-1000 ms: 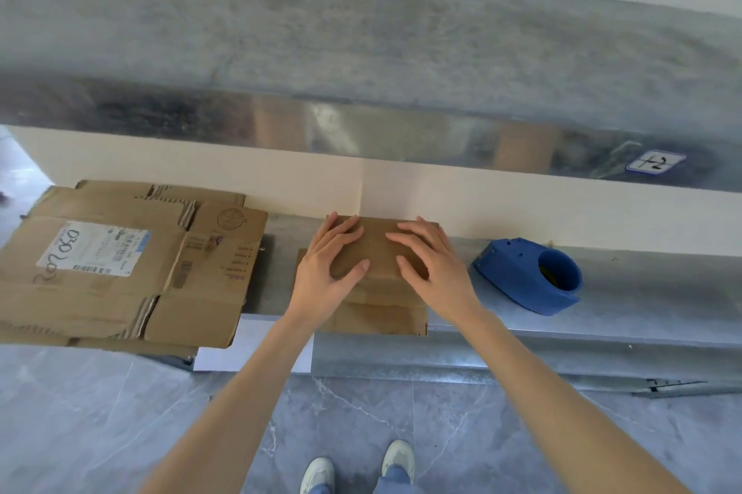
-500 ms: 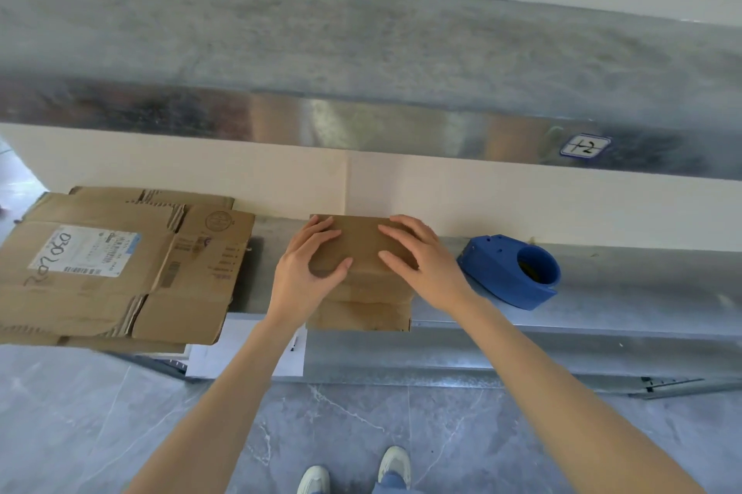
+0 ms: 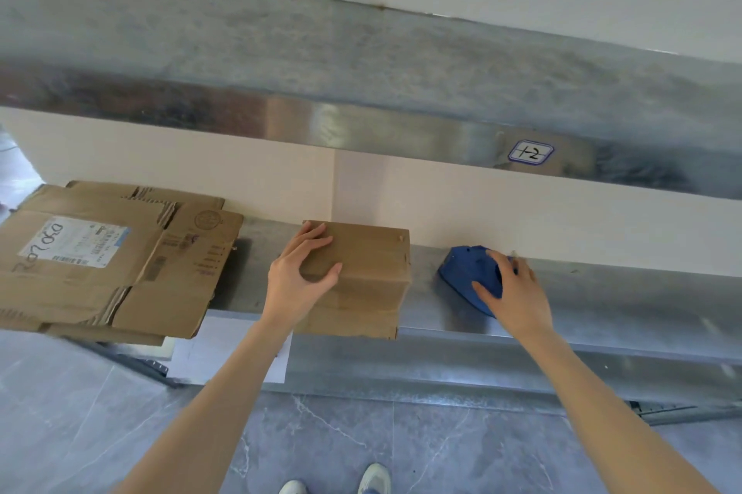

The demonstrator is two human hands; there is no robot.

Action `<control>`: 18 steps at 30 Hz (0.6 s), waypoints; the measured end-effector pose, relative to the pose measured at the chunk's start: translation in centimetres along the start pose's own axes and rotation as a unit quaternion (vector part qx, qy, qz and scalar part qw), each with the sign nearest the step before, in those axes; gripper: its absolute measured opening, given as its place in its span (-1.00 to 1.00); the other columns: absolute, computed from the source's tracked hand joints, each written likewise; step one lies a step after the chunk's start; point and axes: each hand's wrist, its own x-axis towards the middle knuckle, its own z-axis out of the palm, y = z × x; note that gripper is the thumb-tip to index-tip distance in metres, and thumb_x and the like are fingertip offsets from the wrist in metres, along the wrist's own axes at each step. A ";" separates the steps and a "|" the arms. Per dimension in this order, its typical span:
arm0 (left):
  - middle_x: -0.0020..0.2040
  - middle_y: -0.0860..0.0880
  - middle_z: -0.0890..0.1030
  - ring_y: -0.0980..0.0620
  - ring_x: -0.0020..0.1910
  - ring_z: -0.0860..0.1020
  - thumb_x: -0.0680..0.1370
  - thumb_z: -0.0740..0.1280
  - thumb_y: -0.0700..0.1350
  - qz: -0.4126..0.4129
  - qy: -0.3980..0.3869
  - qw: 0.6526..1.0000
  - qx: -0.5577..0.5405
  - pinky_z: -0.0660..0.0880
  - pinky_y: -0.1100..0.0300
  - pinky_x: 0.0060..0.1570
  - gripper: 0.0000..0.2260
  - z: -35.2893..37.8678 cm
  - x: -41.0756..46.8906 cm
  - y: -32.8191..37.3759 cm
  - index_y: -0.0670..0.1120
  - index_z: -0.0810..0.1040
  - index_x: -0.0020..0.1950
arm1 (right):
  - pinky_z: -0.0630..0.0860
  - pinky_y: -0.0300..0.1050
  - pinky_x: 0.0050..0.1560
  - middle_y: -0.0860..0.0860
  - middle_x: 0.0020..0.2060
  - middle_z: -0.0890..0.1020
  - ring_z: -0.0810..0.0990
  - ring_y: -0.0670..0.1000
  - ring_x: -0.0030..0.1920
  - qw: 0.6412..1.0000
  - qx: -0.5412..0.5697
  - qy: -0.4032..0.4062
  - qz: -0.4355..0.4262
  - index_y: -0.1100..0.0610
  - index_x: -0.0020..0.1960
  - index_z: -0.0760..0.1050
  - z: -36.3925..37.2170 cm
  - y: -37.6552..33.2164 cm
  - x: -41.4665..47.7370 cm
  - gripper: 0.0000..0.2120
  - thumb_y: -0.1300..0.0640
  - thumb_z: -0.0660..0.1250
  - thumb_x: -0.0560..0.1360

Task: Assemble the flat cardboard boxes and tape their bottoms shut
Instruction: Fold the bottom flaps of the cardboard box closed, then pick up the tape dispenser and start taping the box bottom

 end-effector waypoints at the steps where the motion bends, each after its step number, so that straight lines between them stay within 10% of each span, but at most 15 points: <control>1: 0.32 0.19 0.55 0.24 0.46 0.32 0.42 0.54 -0.03 0.001 0.001 1.000 -0.004 0.31 0.22 0.39 -0.66 0.3 -0.1 0.2 0.05 0.64 0.18 | 0.55 0.00 -0.13 0.10 0.16 0.51 0.53 0.16 0.10 0.999 -0.018 -0.034 -0.011 -0.03 0.54 0.19 0.1 0.4 0.1 -0.36 -0.10 0.34 0.55; 6: 0.31 0.17 0.55 0.23 0.45 0.33 0.42 0.55 -0.11 -0.003 0.008 1.000 -0.004 0.31 0.24 0.40 -0.67 0.9 -0.3 1.2 -0.01 0.65 0.17 | 0.47 -0.13 -0.38 0.05 0.02 0.58 0.56 0.02 -0.27 0.987 -0.029 -0.156 -0.016 -0.22 0.58 -0.17 -0.7 1.3 1.2 -0.21 -0.12 0.30 0.58; 18: 0.40 0.24 0.43 0.30 0.50 0.20 0.51 0.45 -0.21 -0.024 -0.113 0.993 0.033 0.15 0.35 0.43 -0.63 -1.5 0.9 1.7 0.11 0.55 0.26 | 0.53 0.15 0.14 0.18 0.33 0.47 0.57 0.28 0.16 0.962 0.099 -0.254 -0.009 -0.33 0.55 -0.20 -2.1 1.9 3.3 -0.25 -0.07 0.26 0.61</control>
